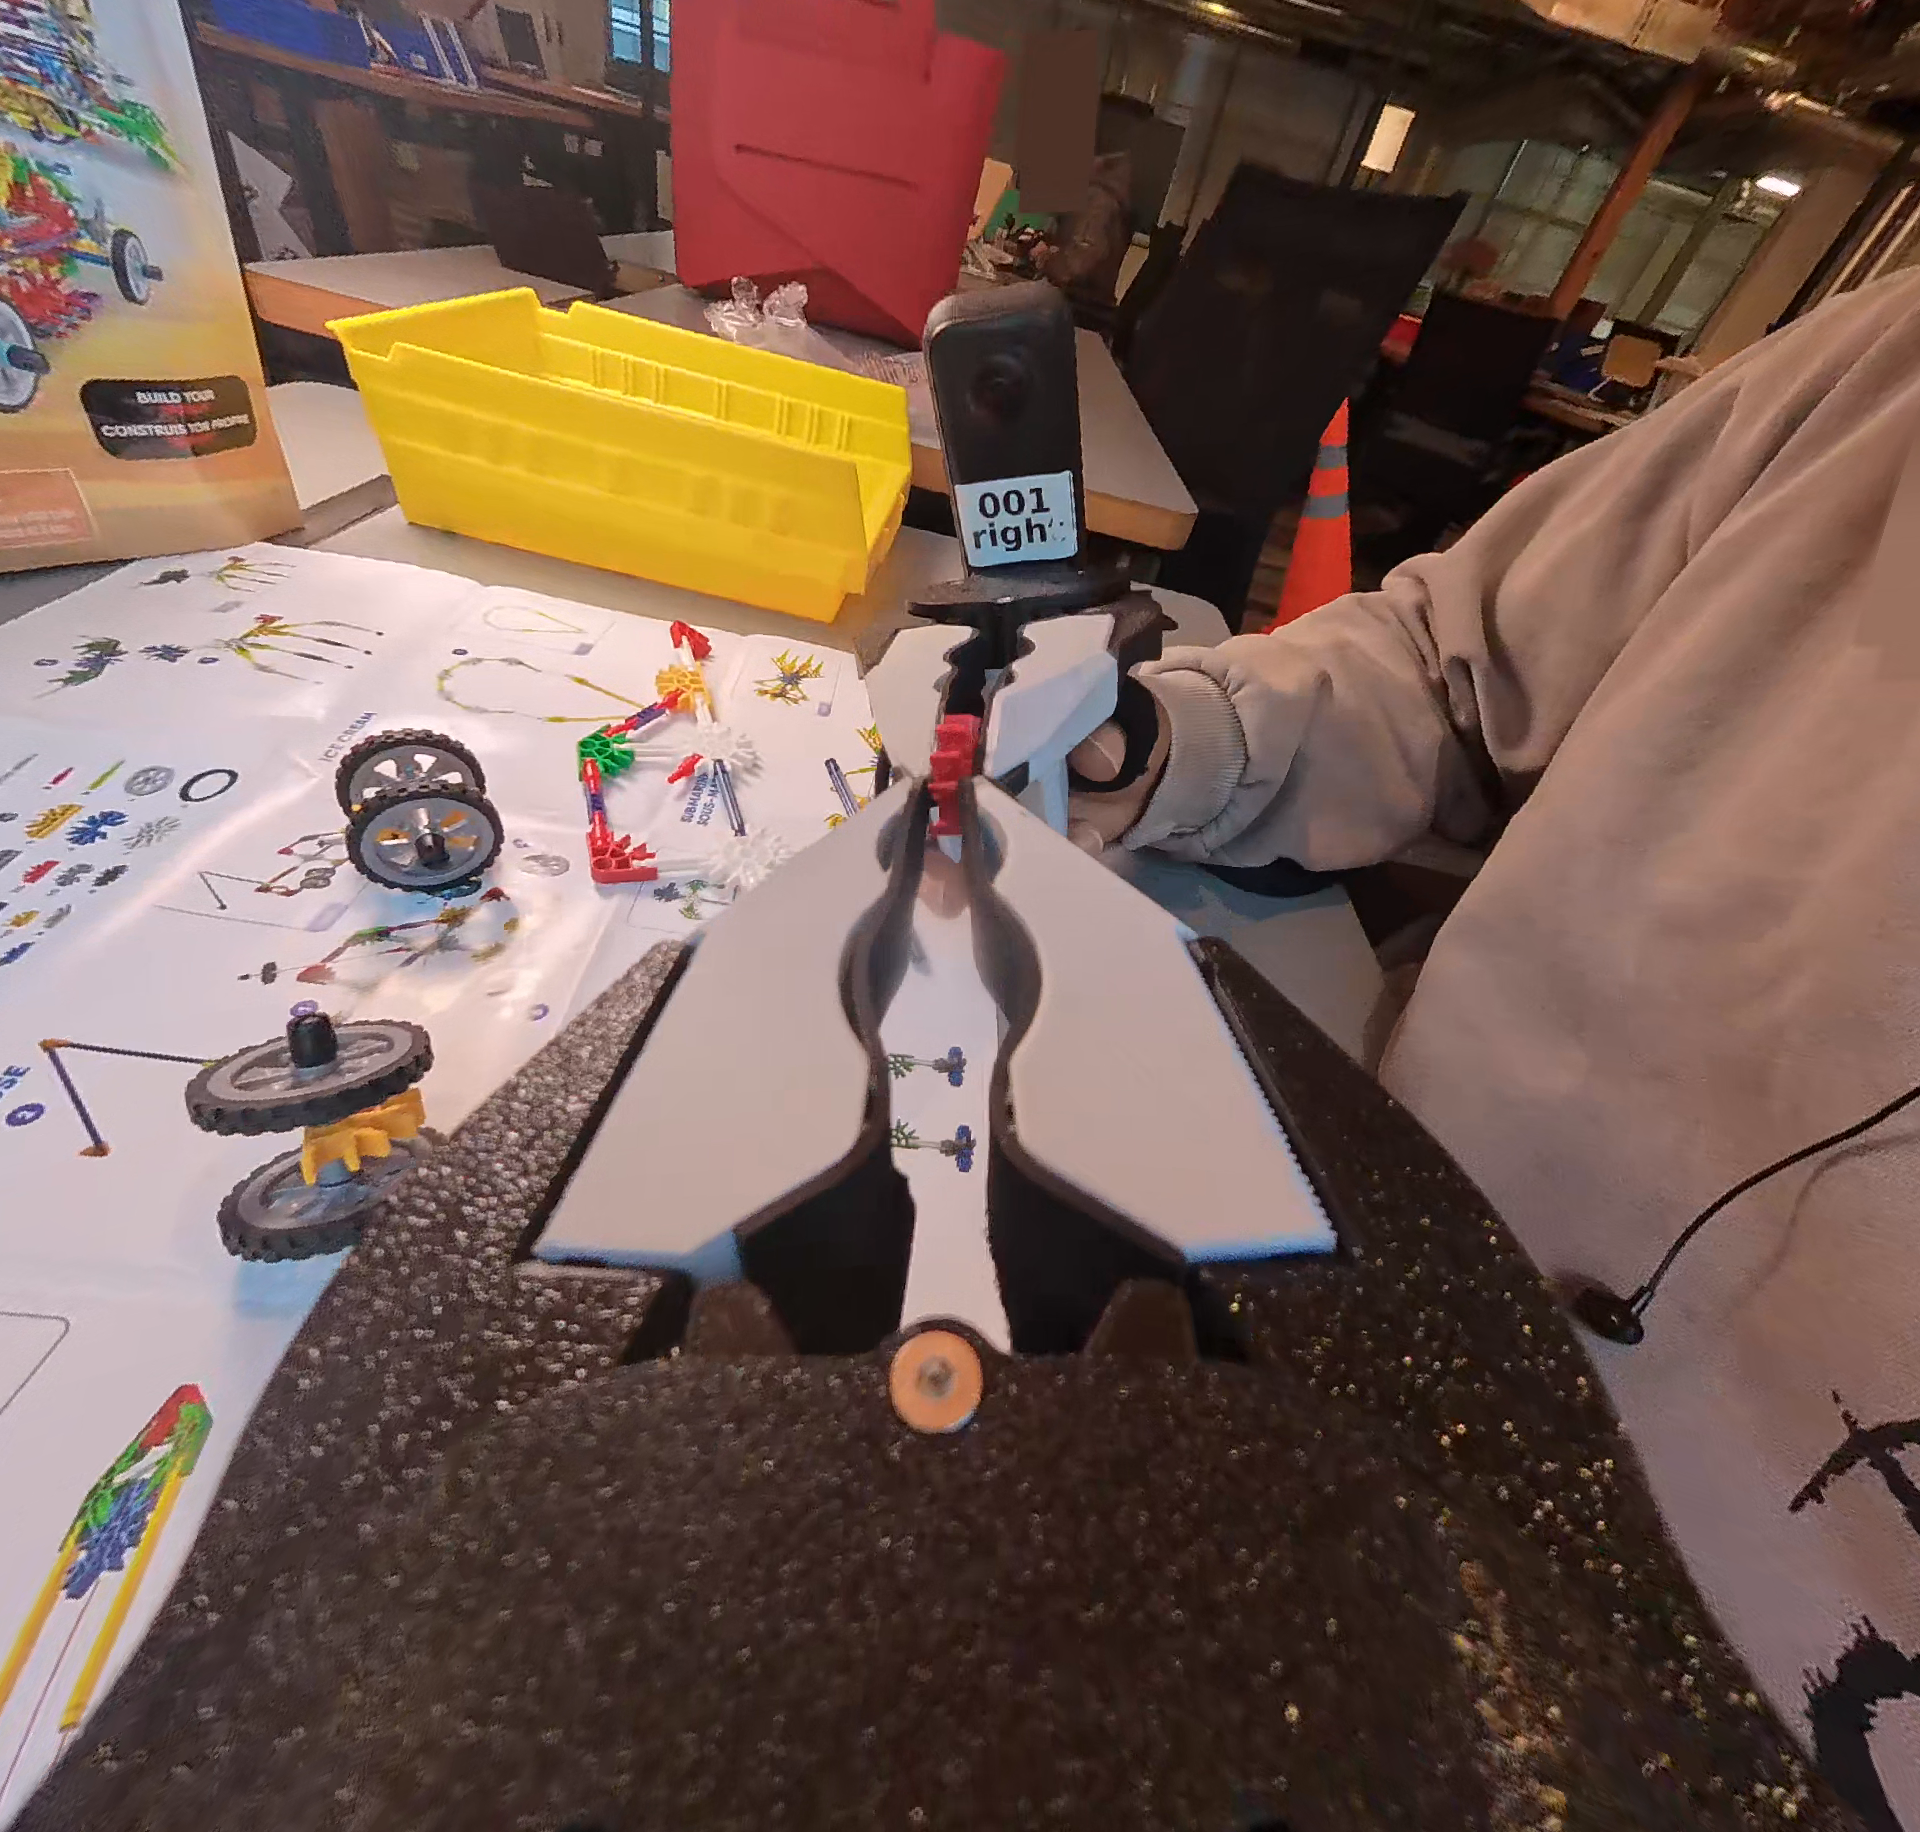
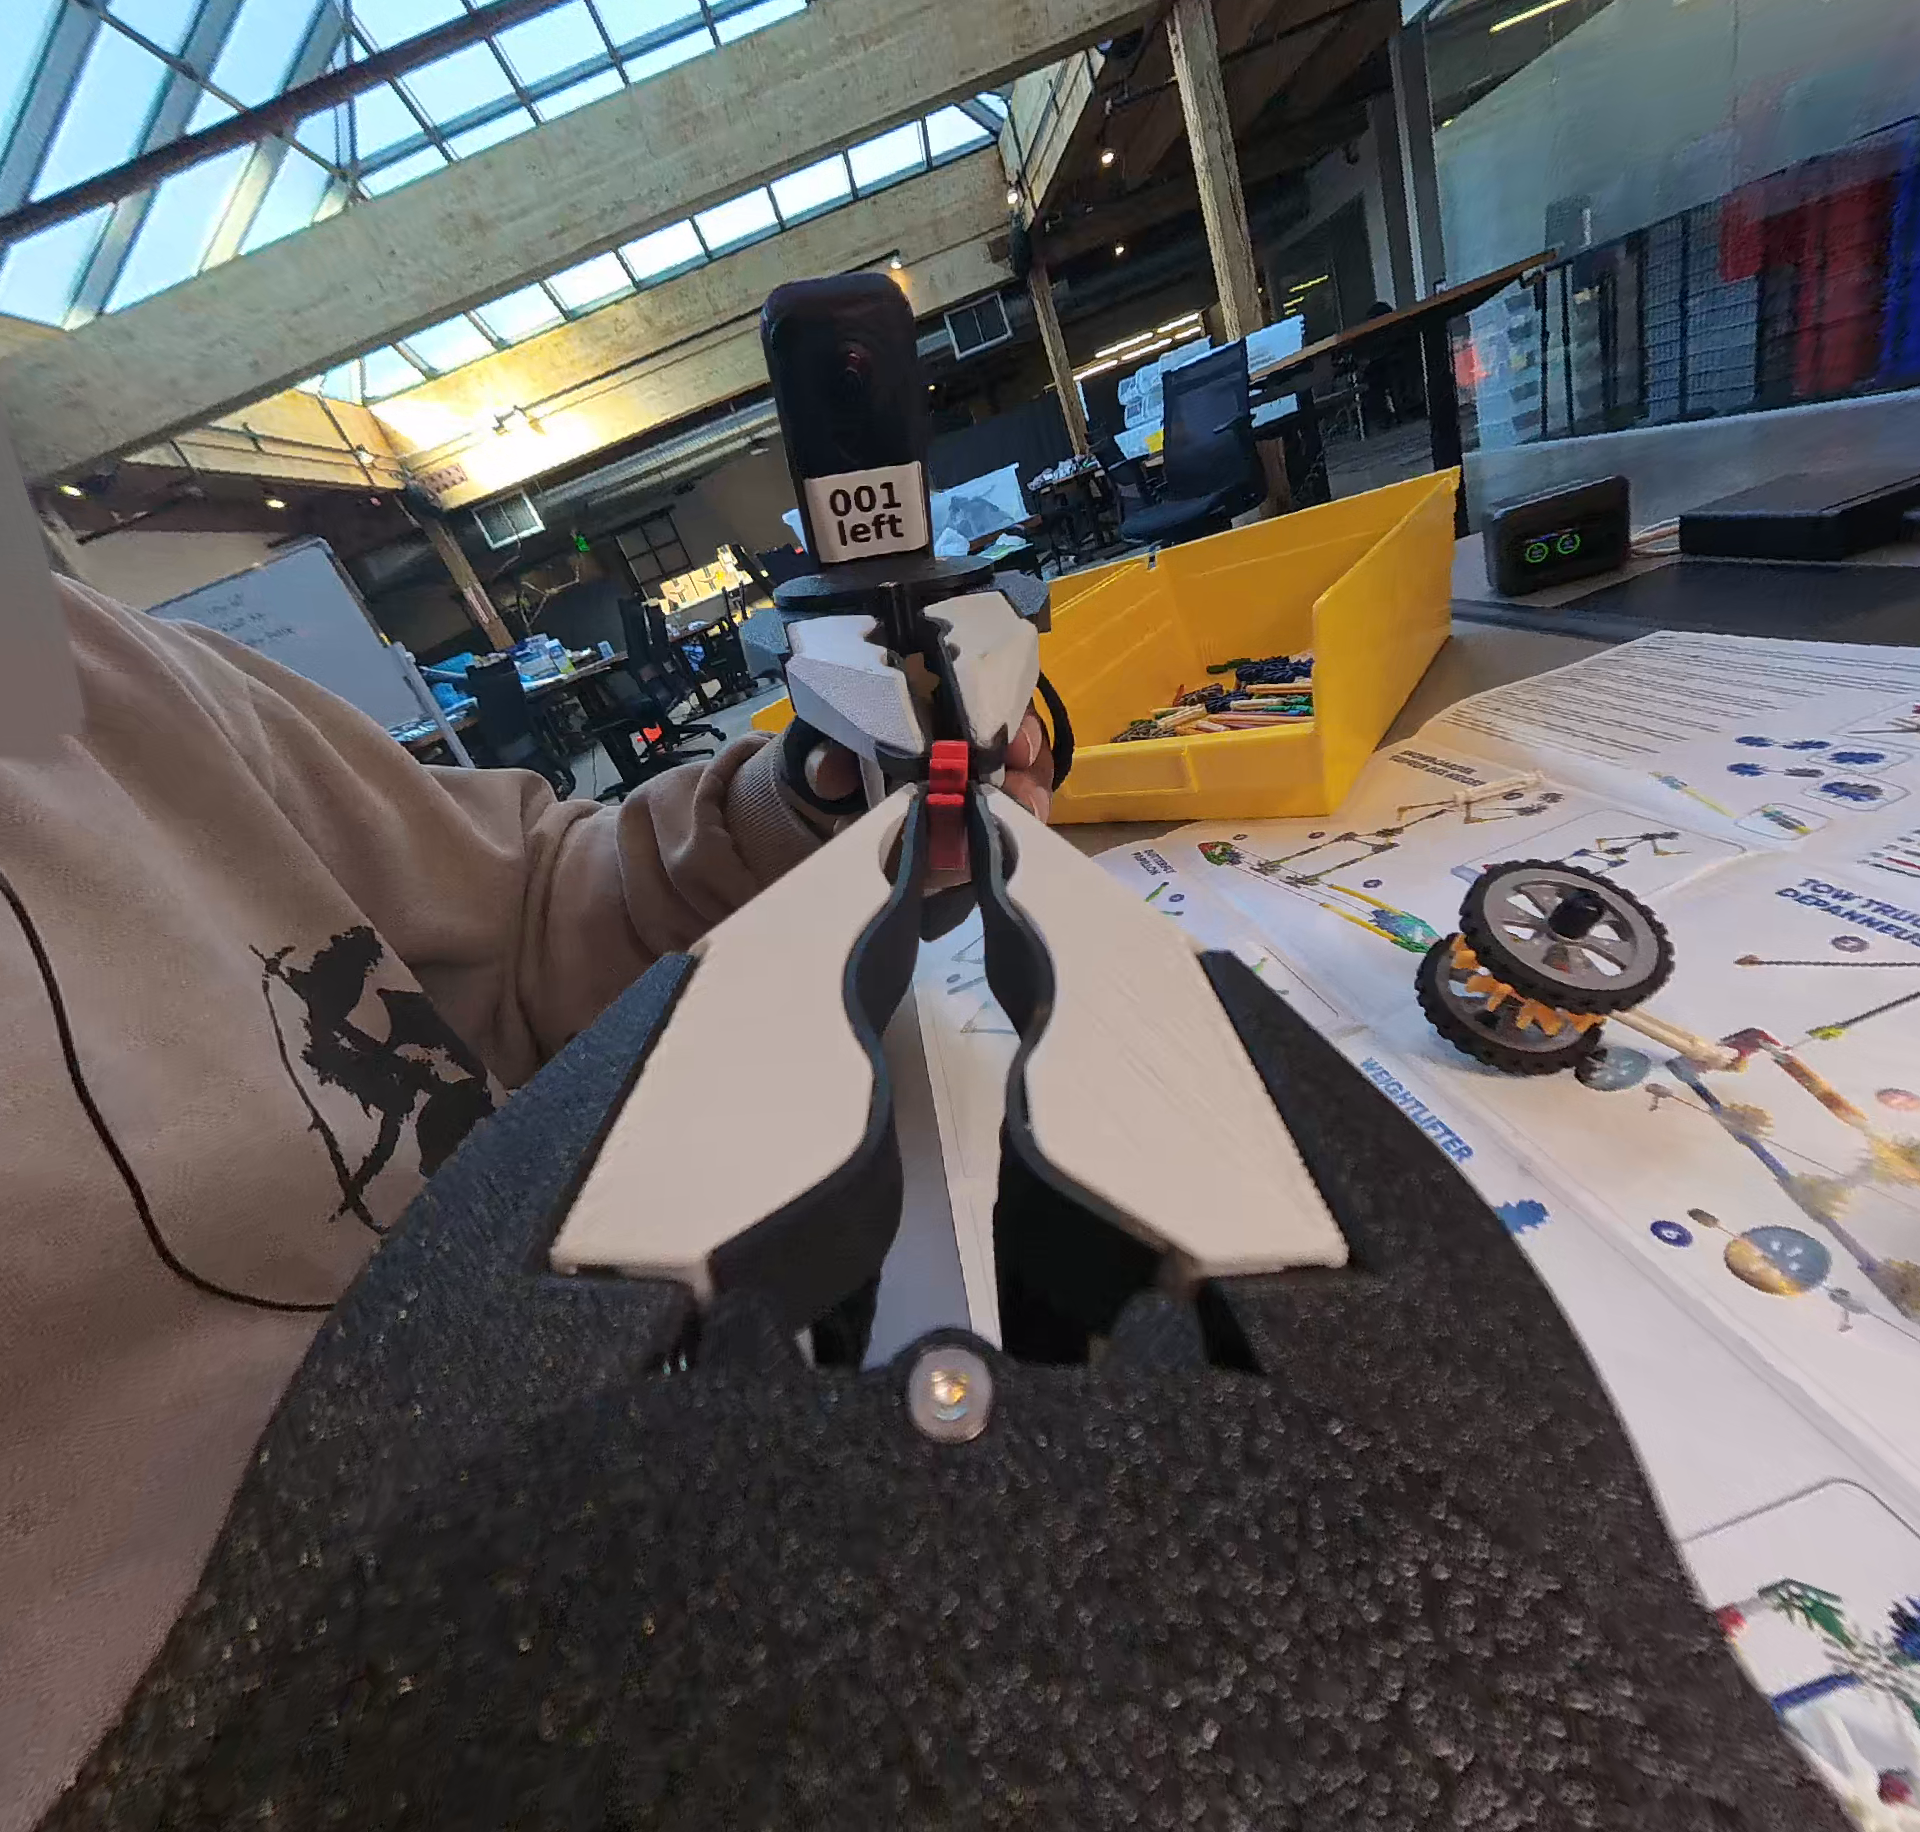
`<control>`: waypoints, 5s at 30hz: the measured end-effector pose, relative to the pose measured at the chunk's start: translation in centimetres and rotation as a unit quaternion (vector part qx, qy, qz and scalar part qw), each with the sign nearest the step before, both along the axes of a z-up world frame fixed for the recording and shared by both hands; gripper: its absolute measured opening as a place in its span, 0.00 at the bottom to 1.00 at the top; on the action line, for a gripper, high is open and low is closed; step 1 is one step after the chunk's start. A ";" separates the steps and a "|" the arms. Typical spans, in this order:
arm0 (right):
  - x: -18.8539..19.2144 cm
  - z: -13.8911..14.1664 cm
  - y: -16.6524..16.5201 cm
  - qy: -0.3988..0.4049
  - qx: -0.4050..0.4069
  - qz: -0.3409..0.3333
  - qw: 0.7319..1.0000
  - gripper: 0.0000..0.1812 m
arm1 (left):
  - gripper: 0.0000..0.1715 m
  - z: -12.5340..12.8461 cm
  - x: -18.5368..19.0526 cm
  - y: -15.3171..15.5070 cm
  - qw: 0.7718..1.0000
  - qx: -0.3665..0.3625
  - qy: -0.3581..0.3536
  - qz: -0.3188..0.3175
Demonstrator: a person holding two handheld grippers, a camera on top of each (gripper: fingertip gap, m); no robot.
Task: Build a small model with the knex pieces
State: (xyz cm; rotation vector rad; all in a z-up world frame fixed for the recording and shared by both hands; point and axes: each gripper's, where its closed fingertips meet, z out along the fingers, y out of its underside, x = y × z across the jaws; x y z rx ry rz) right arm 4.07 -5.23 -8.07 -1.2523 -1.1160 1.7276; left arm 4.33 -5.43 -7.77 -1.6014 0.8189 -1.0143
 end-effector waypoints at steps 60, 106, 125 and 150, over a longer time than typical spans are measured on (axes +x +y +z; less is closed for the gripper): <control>1.3 -12.5 2.0 -0.336 0.418 0.046 0.843 0.04 | 0.02 -13.1 -0.5 -0.1 0.936 -0.001 0.348 0.051; -0.1 -5.5 -0.8 -0.192 0.363 0.014 0.912 0.01 | 0.02 -3.9 0.4 -0.7 0.997 -0.074 -0.022 0.031; 0.6 -5.2 -3.7 -0.126 0.322 0.058 0.936 0.01 | 0.05 -3.1 1.2 -2.6 0.886 -0.345 -0.253 -0.178; -0.3 -9.4 -0.7 -0.222 0.407 -0.003 0.886 0.15 | 0.02 0.7 -10.0 3.2 0.975 -0.087 -0.043 0.199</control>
